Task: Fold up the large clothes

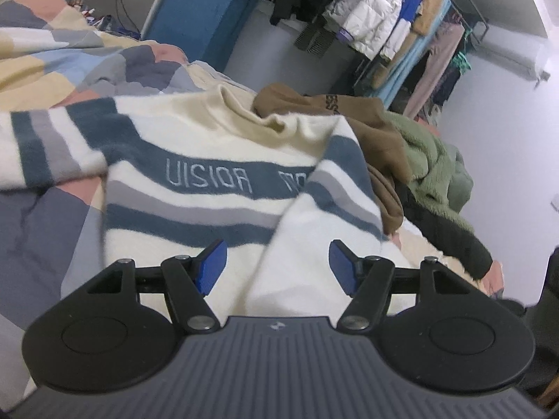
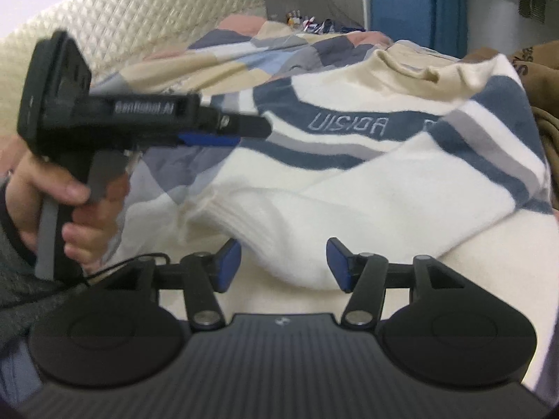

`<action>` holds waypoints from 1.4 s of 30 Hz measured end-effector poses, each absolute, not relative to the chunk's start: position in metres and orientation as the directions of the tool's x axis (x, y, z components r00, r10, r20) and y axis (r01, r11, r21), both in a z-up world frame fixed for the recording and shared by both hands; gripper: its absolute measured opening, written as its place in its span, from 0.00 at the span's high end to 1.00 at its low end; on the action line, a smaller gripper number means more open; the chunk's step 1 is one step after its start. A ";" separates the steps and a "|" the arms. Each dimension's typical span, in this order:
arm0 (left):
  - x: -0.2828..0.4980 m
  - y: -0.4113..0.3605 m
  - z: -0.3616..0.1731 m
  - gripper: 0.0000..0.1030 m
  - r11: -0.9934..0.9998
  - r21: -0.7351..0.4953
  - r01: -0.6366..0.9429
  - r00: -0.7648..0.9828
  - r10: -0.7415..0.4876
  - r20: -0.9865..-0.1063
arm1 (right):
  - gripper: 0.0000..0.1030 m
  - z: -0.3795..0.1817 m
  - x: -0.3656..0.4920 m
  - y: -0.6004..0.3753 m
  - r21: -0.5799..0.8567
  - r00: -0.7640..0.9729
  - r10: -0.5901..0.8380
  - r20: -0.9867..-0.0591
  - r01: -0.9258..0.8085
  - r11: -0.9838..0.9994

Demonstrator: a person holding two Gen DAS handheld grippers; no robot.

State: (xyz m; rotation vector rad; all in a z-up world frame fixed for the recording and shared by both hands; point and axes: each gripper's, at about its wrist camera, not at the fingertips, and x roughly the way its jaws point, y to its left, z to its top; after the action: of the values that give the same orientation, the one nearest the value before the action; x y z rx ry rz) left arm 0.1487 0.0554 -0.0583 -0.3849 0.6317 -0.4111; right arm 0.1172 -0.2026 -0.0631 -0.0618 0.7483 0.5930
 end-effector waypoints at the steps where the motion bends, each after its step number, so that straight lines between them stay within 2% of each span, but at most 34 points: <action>1: 0.148 0.055 -0.058 0.33 0.855 -0.456 0.246 0.731 -0.473 -0.492 | 0.45 -0.061 0.118 -0.207 0.167 0.580 0.491 -0.650 -0.521 0.837; 7: 0.151 0.056 -0.061 0.33 0.856 -0.460 0.234 0.720 -0.471 -0.510 | 0.45 -0.051 0.130 -0.229 0.250 0.598 0.526 -0.605 -0.484 0.839; 17: 0.163 0.056 -0.074 0.33 0.835 -0.502 0.224 0.683 -0.502 -0.530 | 0.45 -0.028 0.139 -0.262 0.295 0.672 0.547 -0.499 -0.462 0.837; 20: 0.165 0.049 -0.081 0.33 0.821 -0.521 0.232 0.649 -0.530 -0.546 | 0.45 -0.040 0.147 -0.258 0.306 0.658 0.527 -0.538 -0.429 0.850; 25: 0.168 0.028 -0.094 0.36 0.835 -0.487 0.258 0.602 -0.533 -0.595 | 0.46 -0.069 0.162 -0.241 0.294 0.606 0.483 -0.632 -0.390 0.873; 33: 0.178 0.014 -0.126 0.39 0.883 -0.421 0.210 0.549 -0.462 -0.697 | 0.46 -0.103 0.185 -0.223 0.228 0.587 0.382 -0.714 -0.321 0.919; 36: 0.182 0.015 -0.131 0.39 0.881 -0.432 0.194 0.542 -0.463 -0.701 | 0.47 -0.118 0.192 -0.215 0.206 0.568 0.352 -0.744 -0.307 0.929; 42: 0.179 0.033 -0.121 0.39 0.862 -0.488 0.139 0.589 -0.468 -0.659 | 0.47 -0.125 0.195 -0.216 0.214 0.573 0.346 -0.743 -0.286 0.934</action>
State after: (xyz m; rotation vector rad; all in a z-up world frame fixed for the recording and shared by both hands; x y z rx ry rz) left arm 0.1794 0.0331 -0.1206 -0.4112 0.8753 -0.3655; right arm 0.1950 -0.2161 -0.1255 0.0724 0.8858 0.3708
